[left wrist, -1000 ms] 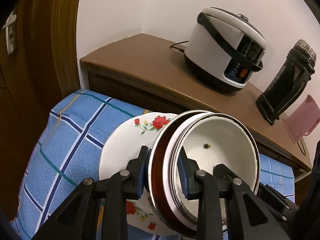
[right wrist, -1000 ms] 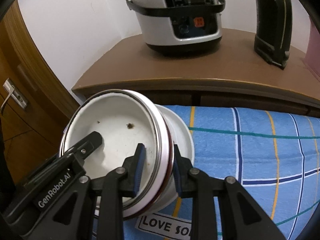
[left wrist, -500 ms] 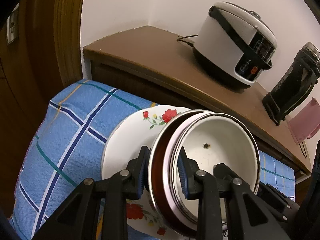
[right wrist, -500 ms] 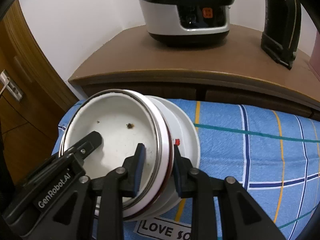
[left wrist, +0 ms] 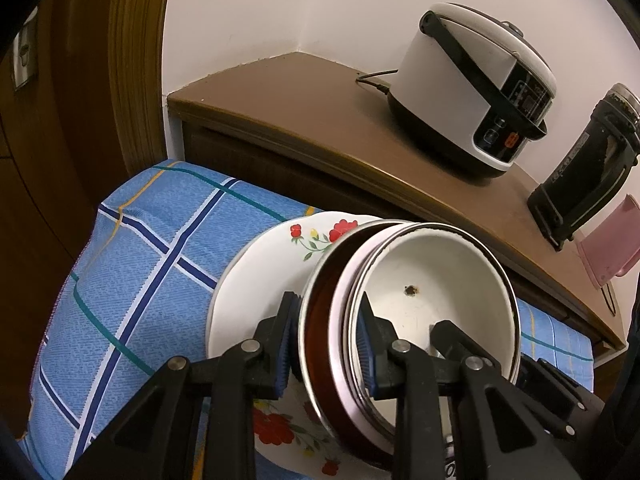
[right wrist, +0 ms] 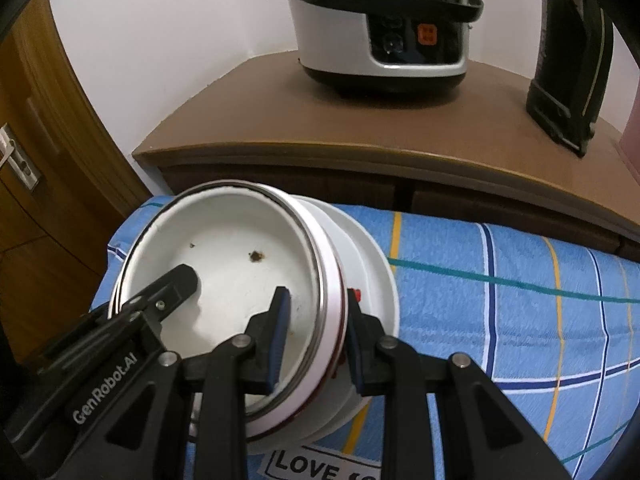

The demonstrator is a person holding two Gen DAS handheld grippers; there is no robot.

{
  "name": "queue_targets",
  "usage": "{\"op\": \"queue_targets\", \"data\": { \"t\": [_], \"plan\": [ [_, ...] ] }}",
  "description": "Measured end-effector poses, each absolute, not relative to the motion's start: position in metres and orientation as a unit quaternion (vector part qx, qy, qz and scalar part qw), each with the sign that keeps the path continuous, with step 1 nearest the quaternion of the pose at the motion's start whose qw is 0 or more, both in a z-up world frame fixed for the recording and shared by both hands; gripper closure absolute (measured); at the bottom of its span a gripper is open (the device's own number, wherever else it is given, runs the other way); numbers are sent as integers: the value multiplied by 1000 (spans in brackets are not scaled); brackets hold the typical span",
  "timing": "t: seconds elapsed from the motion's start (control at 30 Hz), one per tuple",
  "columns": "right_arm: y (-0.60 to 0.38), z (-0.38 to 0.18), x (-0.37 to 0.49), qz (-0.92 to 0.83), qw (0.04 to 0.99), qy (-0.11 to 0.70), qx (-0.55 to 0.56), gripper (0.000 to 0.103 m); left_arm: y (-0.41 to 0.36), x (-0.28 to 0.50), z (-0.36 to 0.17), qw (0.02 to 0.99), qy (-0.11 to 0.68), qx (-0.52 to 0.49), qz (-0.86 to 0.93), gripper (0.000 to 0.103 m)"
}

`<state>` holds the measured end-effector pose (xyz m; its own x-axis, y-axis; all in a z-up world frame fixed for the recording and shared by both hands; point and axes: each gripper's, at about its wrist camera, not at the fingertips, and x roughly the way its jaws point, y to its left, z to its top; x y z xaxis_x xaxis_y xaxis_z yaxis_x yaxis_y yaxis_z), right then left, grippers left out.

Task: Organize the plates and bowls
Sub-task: 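Lower the bowl stack onto the red-flower plates with both grippers, then open both grippers and release the bowl stack on the plates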

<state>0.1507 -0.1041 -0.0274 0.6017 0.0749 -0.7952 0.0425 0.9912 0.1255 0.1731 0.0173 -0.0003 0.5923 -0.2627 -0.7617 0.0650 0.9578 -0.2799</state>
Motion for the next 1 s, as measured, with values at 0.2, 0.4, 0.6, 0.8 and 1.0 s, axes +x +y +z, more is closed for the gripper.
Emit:
{"op": "queue_targets", "data": {
  "t": [0.2,0.4,0.6,0.8,1.0],
  "plan": [
    [-103,-29,150,10,893,445,65,77,18,173,0,885,442,-114,-91,73],
    [-104,-29,150,11,893,445,65,77,18,173,0,885,441,-114,-91,73],
    [-105,-29,150,10,894,443,65,77,19,173,-1,885,442,-115,-91,73],
    [-104,-29,150,10,894,443,66,77,19,173,-1,885,442,-115,-91,73],
    [-105,-29,150,11,894,443,67,77,18,173,-1,886,441,-112,-91,73]
  ]
}}
